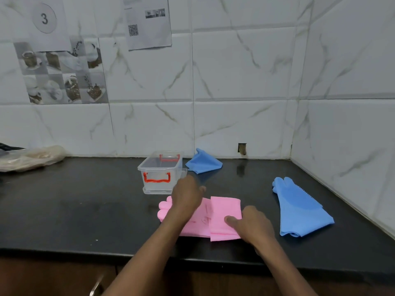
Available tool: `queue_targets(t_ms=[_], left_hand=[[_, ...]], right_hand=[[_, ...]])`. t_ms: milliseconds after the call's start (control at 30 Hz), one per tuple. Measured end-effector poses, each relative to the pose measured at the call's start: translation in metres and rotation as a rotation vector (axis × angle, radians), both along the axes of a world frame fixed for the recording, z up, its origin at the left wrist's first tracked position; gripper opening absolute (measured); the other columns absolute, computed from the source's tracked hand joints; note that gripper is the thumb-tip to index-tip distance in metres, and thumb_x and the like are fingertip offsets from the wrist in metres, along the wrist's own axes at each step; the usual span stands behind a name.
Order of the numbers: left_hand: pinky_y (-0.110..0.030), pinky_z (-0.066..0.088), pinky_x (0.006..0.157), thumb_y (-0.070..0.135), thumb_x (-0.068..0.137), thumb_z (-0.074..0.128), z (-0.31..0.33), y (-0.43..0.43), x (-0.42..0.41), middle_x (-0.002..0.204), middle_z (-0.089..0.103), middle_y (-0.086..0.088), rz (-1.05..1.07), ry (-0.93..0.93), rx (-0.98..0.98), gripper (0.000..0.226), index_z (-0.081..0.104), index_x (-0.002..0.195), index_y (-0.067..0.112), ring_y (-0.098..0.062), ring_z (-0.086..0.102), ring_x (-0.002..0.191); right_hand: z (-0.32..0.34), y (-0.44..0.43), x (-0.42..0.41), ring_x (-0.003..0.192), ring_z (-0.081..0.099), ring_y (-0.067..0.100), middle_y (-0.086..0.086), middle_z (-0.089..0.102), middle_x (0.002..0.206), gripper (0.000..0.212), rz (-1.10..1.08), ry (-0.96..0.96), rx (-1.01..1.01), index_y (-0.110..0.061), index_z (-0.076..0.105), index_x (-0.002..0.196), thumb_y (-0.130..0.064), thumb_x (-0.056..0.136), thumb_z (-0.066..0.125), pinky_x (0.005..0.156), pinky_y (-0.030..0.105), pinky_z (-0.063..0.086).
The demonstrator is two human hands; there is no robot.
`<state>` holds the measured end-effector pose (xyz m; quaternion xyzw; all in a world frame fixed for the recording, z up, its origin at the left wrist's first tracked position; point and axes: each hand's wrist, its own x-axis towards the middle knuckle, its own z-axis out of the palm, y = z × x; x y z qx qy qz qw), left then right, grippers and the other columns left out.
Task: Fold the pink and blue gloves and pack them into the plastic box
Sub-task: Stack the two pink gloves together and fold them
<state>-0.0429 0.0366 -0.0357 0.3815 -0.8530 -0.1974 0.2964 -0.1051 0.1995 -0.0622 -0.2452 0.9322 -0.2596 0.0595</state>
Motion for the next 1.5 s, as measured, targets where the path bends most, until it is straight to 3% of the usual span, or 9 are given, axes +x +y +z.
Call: queue_targets(t_ms=[267,367,533,667,833,1067,1267,1400,1500], left_hand=[[-0.04,0.061,0.077,0.013,0.091,0.057,-0.002,0.016,-0.005,0.09,0.071,-0.013,-0.11,-0.224,0.189,0.013,0.065,0.094,0.003,-0.026,0.07,0.073],[-0.037,0.059,0.078,0.014,0.089,0.061,-0.001,0.019,-0.017,0.092,0.068,-0.01,-0.094,-0.256,0.139,0.009,0.06,0.091,0.006,-0.027,0.07,0.086],[-0.033,0.052,0.066,0.006,0.086,0.06,-0.001,0.012,-0.028,0.067,0.058,-0.01,-0.156,-0.013,0.326,0.011,0.065,0.078,0.001,-0.025,0.062,0.067],[-0.036,0.049,0.062,0.011,0.086,0.057,-0.019,0.013,-0.025,0.062,0.052,-0.008,-0.116,0.108,0.374,0.02,0.058,0.066,0.006,-0.024,0.054,0.063],[-0.027,0.047,0.059,0.059,0.086,0.058,-0.017,0.011,-0.022,0.085,0.065,-0.007,-0.151,0.171,0.511,0.055,0.065,0.095,0.005,-0.017,0.061,0.075],[-0.031,0.056,0.081,0.018,0.087,0.069,-0.023,0.021,-0.02,0.105,0.07,-0.01,-0.139,0.123,0.196,0.024,0.07,0.107,0.005,-0.02,0.065,0.09],[-0.031,0.053,0.083,0.012,0.094,0.058,-0.021,0.024,-0.023,0.107,0.07,-0.013,-0.111,0.061,0.171,0.02,0.071,0.106,0.003,-0.024,0.065,0.095],[-0.036,0.055,0.084,0.006,0.094,0.053,-0.015,0.024,-0.029,0.107,0.068,-0.017,-0.111,-0.075,0.182,0.02,0.068,0.104,-0.002,-0.029,0.065,0.095],[-0.038,0.054,0.091,0.004,0.094,0.053,-0.007,0.022,-0.029,0.107,0.067,-0.019,-0.112,-0.183,0.191,0.021,0.068,0.105,-0.005,-0.031,0.064,0.103]], right_hand=[[0.002,-0.012,-0.032,0.125,0.051,0.027,0.011,0.046,0.144,0.047,0.151,0.163,-0.059,-0.023,0.04,0.145,-0.035,0.1,0.043,0.102,0.039,0.044],[0.003,-0.017,-0.044,0.104,0.06,0.02,0.01,0.054,0.132,0.031,0.194,0.081,-0.089,-0.021,0.058,0.126,-0.028,0.1,0.043,0.093,0.035,0.051],[0.0,-0.016,-0.051,0.086,0.056,0.008,0.003,0.059,0.114,0.013,0.182,0.016,-0.347,-0.025,0.059,0.104,-0.026,0.099,0.047,0.073,0.025,0.047],[-0.008,-0.02,-0.047,0.107,0.057,0.019,0.007,0.055,0.127,0.033,0.235,0.18,-0.152,-0.028,0.059,0.129,-0.032,0.099,0.046,0.091,0.032,0.047],[-0.013,-0.025,-0.033,0.123,0.045,0.024,0.009,0.042,0.137,0.045,0.189,0.371,0.0,-0.029,0.044,0.143,-0.042,0.1,0.039,0.1,0.038,0.041],[-0.011,-0.003,-0.007,0.149,0.011,0.025,0.004,0.003,0.164,0.067,0.447,0.228,0.035,-0.033,0.008,0.155,-0.059,0.097,0.03,0.12,0.048,0.013],[0.008,0.04,-0.003,0.129,0.048,0.012,-0.001,0.047,0.148,0.052,0.291,0.099,-0.388,-0.023,0.042,0.144,-0.04,0.096,0.052,0.102,0.025,0.037],[-0.007,0.045,0.021,0.142,0.03,0.014,-0.005,0.019,0.161,0.094,0.456,0.097,-0.104,-0.026,0.017,0.154,-0.062,0.08,0.062,0.113,0.034,0.032],[-0.013,0.033,0.029,0.141,0.031,0.016,-0.002,0.016,0.161,0.08,0.356,0.193,-0.129,-0.02,0.016,0.154,-0.055,0.091,0.051,0.111,0.033,0.033]])
